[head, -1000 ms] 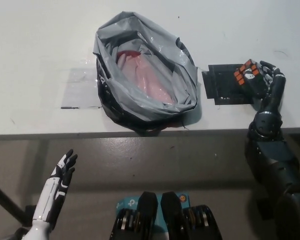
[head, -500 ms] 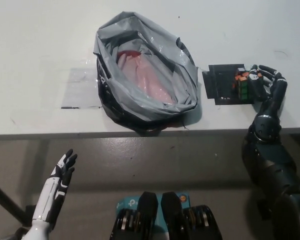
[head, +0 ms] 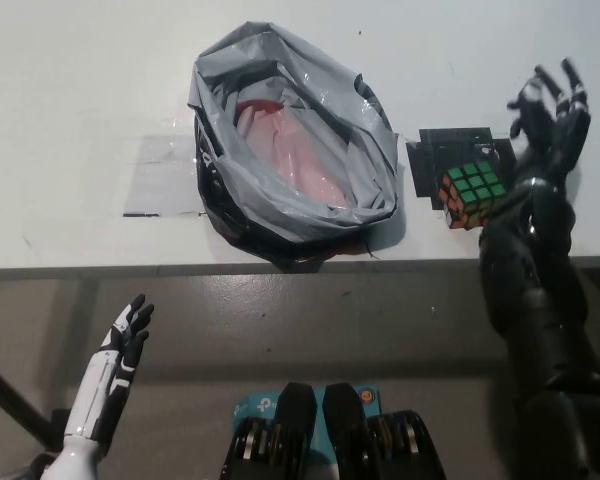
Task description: Use the right hand to pick up a rubix's cube and place it into a plastic bag and lift the bag
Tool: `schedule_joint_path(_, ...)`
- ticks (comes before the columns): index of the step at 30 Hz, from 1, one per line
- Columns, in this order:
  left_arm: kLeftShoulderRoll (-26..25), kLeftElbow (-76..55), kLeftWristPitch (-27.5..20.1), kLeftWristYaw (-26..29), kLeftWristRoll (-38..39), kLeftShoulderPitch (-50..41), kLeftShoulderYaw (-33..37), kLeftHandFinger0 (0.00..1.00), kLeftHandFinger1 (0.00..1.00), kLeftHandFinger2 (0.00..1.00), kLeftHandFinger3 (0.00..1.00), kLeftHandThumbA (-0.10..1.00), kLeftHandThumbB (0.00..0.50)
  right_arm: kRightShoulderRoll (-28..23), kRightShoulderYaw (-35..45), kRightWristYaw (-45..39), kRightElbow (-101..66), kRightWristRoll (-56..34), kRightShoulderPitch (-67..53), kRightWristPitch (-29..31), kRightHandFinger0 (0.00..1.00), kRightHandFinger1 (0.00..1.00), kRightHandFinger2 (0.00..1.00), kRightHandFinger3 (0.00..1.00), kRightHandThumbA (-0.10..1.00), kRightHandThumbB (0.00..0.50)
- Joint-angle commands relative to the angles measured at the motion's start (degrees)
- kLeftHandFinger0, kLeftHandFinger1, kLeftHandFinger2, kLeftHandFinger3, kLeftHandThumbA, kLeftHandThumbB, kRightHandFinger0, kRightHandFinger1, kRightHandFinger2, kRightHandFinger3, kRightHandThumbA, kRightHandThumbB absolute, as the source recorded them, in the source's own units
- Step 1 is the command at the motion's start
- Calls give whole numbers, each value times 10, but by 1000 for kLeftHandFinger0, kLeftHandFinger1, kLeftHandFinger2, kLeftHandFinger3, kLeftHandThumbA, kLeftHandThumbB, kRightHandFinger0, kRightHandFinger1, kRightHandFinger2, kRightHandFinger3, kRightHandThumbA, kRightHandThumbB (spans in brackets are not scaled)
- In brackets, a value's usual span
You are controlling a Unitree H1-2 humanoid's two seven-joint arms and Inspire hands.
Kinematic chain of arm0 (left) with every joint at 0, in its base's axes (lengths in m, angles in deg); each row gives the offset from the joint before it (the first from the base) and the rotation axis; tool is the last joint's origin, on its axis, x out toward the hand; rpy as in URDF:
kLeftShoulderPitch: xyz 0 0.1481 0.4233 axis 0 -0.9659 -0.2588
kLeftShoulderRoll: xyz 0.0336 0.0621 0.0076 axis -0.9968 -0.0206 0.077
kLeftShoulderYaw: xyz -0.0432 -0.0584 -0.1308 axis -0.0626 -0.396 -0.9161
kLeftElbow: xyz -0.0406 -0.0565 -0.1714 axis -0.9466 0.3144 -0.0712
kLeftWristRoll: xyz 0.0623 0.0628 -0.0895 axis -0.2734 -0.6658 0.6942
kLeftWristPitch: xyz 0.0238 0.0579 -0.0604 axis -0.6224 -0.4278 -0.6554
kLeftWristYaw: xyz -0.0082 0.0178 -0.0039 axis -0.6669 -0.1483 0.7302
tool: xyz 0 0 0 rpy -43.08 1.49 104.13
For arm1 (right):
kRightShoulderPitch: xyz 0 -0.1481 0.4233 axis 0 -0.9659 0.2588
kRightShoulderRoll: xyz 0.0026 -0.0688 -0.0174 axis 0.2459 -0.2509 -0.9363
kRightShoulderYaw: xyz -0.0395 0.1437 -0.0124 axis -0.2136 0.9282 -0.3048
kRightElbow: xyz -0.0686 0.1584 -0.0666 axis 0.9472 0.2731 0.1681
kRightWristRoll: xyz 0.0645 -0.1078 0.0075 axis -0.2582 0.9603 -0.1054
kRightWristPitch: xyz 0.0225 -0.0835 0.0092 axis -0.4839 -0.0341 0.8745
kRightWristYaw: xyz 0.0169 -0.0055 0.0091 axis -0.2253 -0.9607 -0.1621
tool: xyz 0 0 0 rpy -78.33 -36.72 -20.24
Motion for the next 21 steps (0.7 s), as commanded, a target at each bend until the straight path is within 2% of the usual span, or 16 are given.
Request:
schedule_joint_path(1,-6,-9,-4,1,5,10,-5,1000,1000,1000,1000,1000,254,10,29,-44,-87,-111,50,-96,0,234,716,949,-100,77)
schedule_joint_path(4,-5,-9,-6,1,6,10,-5,1000,1000,1000,1000,1000,251,16,35,-32,-117,-128,51,-126,0,237,721,940,-100,76)
schedule_joint_path(7,-6,-9,-5,0,6,13,-5,1000,1000,1000,1000,1000,251,19,36,-31,-136,-137,52,-135,0,239,716,994,-100,82)
schedule_joint_path(9,-7,-9,-4,0,4,14,-5,1000,1000,1000,1000,1000,254,18,23,-30,-143,-119,48,-126,0,235,700,935,-100,77)
schedule_joint_path(12,-7,-7,-6,0,2,16,-4,1000,1000,1000,1000,1000,256,13,-11,-26,-155,-68,36,-98,0,273,718,941,-100,82)
schedule_joint_path(13,-8,-6,-7,-1,3,16,-3,1000,1000,1000,1000,1000,255,6,-43,-23,-169,-20,22,-82,0,295,728,918,-100,92)
schedule_joint_path(14,-8,-7,-7,-2,4,16,-4,1000,1000,1000,1000,1000,255,4,-51,-23,-172,-10,19,-79,0,263,646,715,-100,186)
schedule_joint_path(15,-10,-8,-5,-3,5,18,-5,1000,1000,1000,1000,1000,255,-25,-134,-9,-222,126,-15,-83,187,440,783,812,79,120)
schedule_joint_path(16,-10,-8,-4,-3,5,19,-5,1000,1000,1000,1000,1000,255,-34,-158,-5,-236,163,-24,-85,187,440,783,812,79,120)
schedule_joint_path(17,-11,-11,-2,-3,6,19,-6,1000,1000,1000,1000,1000,248,-54,-210,-19,-296,231,-57,-112,855,1000,1000,1000,360,269)
schedule_joint_path(18,-12,-13,-1,-4,6,19,-6,1000,1000,1000,1000,1000,248,-63,-228,-27,-317,252,-68,-122,855,1000,1000,1000,360,269)
schedule_joint_path(19,-12,-13,-1,-3,5,21,-6,1000,1000,1000,1000,1000,248,-76,-252,-38,-338,283,-82,-132,1000,1000,1000,1000,483,317)
schedule_joint_path(20,-13,-12,-1,-3,4,22,-5,1000,1000,1000,1000,1000,249,-92,-274,-53,-358,309,-96,-140,1000,1000,1000,1000,608,362)
schedule_joint_path(21,-13,-10,-1,-4,3,24,-4,1000,1000,1000,1000,1000,253,-118,-310,-78,-395,355,-123,-153,1000,1000,1000,1000,778,439)
